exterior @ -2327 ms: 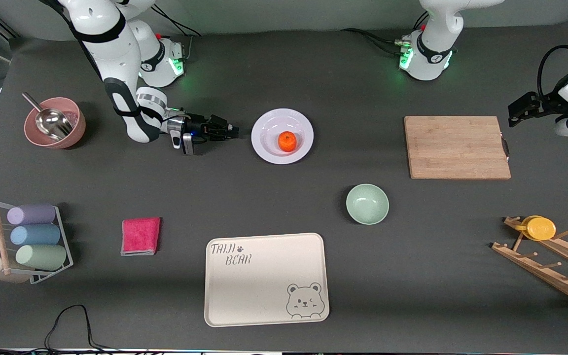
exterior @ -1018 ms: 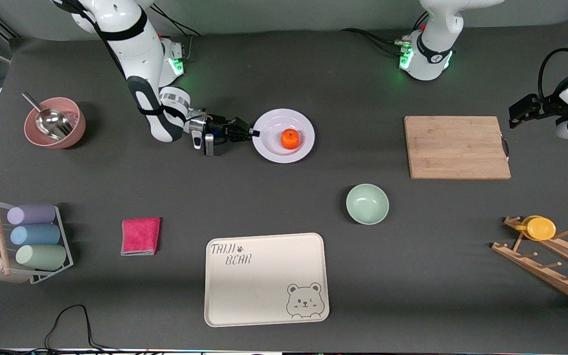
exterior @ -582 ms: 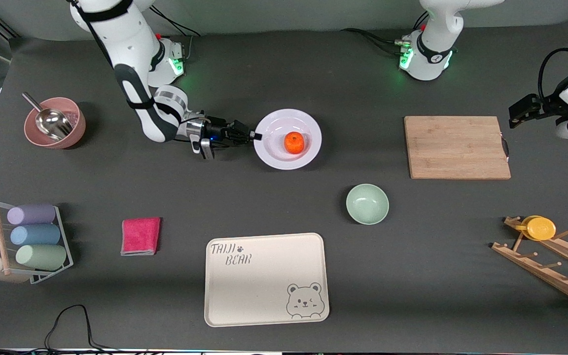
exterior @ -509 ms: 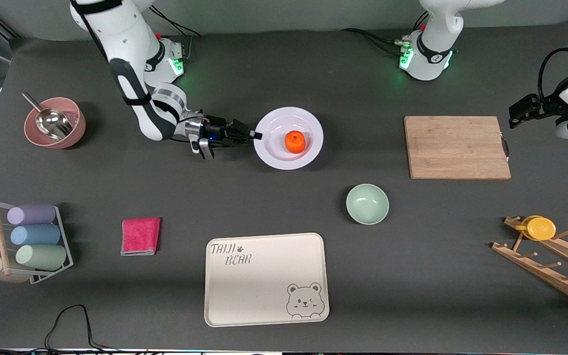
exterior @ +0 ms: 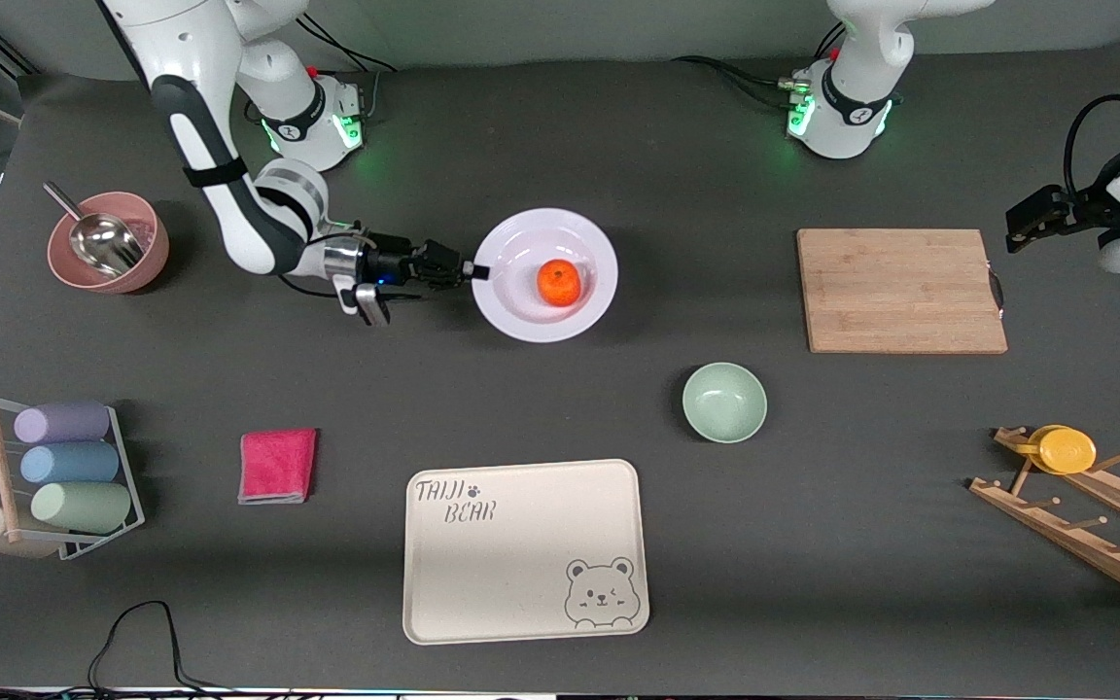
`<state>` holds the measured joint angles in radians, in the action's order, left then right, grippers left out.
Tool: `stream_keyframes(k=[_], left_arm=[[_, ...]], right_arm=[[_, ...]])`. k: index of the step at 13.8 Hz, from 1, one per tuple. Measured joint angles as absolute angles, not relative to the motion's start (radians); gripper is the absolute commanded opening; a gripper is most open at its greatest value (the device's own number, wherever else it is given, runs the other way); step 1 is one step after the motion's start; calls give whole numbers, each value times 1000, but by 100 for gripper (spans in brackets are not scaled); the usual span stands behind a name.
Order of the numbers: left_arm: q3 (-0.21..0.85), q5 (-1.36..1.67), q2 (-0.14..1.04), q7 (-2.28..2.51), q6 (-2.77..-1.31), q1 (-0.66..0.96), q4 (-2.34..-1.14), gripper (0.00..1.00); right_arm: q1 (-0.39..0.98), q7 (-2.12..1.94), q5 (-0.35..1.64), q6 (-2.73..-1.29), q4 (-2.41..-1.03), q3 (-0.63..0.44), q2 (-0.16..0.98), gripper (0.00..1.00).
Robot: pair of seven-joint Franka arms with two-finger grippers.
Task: Place orange and plate with both arms
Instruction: 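Grip the plate rim with the right gripper and slide it onto the tray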
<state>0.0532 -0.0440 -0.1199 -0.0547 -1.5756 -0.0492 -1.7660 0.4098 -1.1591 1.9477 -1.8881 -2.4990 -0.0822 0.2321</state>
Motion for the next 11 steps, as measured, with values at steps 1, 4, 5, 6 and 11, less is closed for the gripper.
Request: stream_keyframes(k=[1, 4, 5, 6, 11], left_arm=[[53, -44, -120, -55, -1572, -49, -1766, 100], [53, -44, -120, -55, -1568, -49, -1766, 100], [53, -44, -119, -55, -1567, -49, -1766, 100], [53, -44, -119, -55, -1567, -49, -1766, 100], [53, -44, -119, -55, -1567, -49, -1766, 100]], right_arm=[[396, -1128, 1922, -1890, -2446, -91, 261, 0], [391, -1045, 1856, -1900, -2235, -149, 386, 0], [391, -1010, 1840, -1901, -2151, -166, 435, 0], [390, -974, 1830, -1902, -2065, -179, 485, 0], [390, -834, 1821, -1903, -1678, -217, 717, 0]])
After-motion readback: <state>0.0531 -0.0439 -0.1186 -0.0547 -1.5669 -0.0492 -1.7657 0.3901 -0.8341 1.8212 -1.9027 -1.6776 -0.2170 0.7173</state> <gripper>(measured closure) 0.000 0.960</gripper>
